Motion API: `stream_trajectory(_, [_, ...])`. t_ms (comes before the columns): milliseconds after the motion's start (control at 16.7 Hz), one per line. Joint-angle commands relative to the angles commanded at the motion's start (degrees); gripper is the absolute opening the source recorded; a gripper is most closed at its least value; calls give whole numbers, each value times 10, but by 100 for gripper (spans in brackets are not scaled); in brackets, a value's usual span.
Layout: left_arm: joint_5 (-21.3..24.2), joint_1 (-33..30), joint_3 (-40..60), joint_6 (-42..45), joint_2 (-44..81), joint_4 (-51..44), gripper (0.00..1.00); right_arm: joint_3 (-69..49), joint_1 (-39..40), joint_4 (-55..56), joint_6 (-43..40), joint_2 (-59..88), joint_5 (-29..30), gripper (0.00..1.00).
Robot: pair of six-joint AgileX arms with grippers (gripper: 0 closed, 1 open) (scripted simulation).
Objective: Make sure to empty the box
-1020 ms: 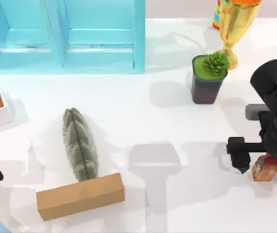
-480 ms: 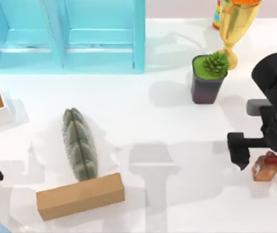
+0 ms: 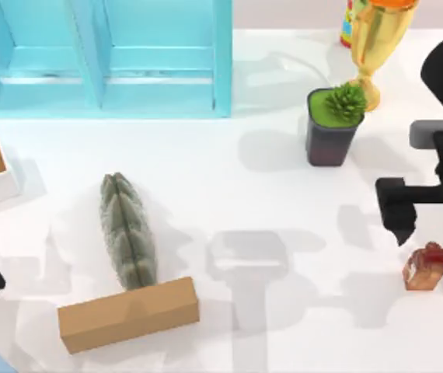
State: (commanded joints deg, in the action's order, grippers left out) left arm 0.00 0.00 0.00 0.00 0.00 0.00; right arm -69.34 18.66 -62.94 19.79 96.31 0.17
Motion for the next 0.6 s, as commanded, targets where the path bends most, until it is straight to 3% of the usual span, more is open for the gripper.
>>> stream_trajectory(360, [0, 0, 0, 0, 0, 0, 100, -9, -5, -8, -6, 6, 0, 100])
stream_trajectory(600, [0, 0, 0, 0, 0, 0, 100, -79, -77, -48, -77, 51, -1, 100])
